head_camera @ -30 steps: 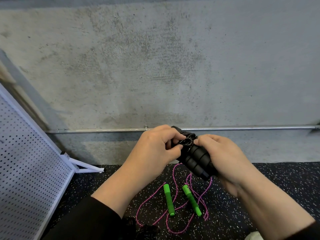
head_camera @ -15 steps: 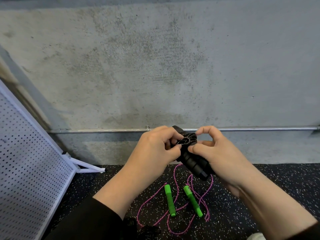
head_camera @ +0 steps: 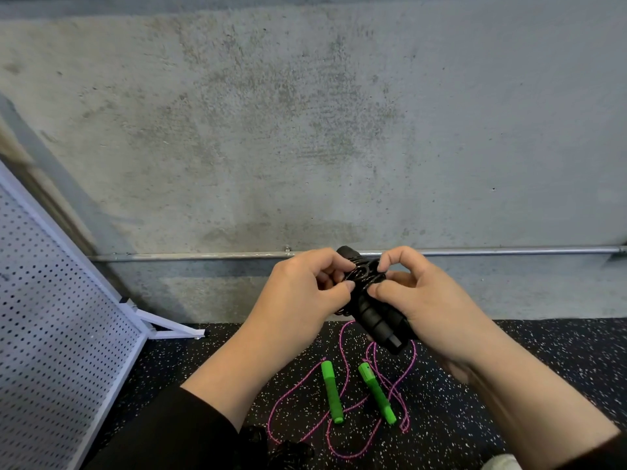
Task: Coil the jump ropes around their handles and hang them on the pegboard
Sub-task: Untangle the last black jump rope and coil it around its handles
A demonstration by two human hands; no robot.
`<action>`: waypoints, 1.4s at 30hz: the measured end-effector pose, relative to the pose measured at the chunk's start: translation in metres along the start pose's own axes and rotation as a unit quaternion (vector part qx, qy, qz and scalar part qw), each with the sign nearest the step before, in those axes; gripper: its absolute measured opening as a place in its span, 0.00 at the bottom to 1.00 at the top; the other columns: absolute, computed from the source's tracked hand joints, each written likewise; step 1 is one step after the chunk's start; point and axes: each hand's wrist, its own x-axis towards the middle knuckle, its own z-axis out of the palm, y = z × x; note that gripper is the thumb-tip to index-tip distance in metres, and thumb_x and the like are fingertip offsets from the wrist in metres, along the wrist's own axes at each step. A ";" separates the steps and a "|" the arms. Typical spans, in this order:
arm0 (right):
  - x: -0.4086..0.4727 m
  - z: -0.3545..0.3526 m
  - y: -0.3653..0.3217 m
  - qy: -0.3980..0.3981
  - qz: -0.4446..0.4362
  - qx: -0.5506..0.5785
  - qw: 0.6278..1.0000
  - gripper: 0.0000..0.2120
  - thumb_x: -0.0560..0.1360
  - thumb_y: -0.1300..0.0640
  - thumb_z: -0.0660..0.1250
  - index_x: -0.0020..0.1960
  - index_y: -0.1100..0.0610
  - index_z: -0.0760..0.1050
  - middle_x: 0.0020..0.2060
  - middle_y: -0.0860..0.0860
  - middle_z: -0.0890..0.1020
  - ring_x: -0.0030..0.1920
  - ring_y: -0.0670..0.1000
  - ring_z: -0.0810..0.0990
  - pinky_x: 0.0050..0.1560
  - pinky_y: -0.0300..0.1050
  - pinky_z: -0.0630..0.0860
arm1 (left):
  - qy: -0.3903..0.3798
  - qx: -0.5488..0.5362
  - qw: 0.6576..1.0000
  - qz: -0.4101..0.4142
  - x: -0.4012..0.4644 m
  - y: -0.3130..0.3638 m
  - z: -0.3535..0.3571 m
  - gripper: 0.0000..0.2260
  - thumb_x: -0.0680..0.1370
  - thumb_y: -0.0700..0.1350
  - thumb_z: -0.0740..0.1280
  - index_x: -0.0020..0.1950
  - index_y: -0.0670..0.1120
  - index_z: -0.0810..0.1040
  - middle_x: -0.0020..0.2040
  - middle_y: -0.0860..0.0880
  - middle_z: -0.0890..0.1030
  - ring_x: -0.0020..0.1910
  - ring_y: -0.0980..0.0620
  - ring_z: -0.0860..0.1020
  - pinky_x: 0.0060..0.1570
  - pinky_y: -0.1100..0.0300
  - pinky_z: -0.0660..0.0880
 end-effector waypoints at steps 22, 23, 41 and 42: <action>0.001 -0.014 0.000 -0.074 -0.056 -0.164 0.982 0.07 0.82 0.58 0.65 0.48 0.48 0.71 0.50 0.52 0.84 0.39 0.51 0.84 0.37 0.46 0.77 | 0.002 0.061 0.997 0.041 0.001 -0.002 -0.005 0.06 0.74 0.37 0.74 0.46 0.48 0.86 0.35 0.56 0.76 0.35 0.60 0.72 0.38 0.70 0.68; 0.001 -0.014 0.000 -0.076 -0.058 -0.165 0.982 0.07 0.82 0.58 0.65 0.48 0.47 0.71 0.50 0.53 0.84 0.40 0.54 0.84 0.39 0.52 0.78 | 0.001 0.059 0.998 0.038 0.001 -0.002 -0.005 0.06 0.74 0.37 0.74 0.46 0.48 0.86 0.34 0.56 0.75 0.35 0.60 0.72 0.38 0.70 0.68; -0.001 0.003 -0.010 0.024 -0.043 -0.055 0.997 0.04 0.75 0.64 0.72 0.49 0.64 0.80 0.32 0.46 0.84 0.31 0.38 0.80 0.32 0.27 0.72 | 0.023 0.099 0.985 0.139 -0.004 -0.010 0.004 0.06 0.75 0.38 0.73 0.49 0.48 0.85 0.41 0.60 0.75 0.42 0.62 0.74 0.44 0.68 0.70; 0.001 0.002 -0.009 0.022 -0.045 -0.058 0.997 0.03 0.76 0.66 0.71 0.50 0.63 0.80 0.33 0.45 0.84 0.32 0.38 0.80 0.34 0.27 0.73 | 0.036 0.094 0.985 0.143 -0.004 -0.010 0.004 0.07 0.75 0.38 0.73 0.51 0.49 0.85 0.42 0.61 0.76 0.43 0.62 0.75 0.45 0.69 0.70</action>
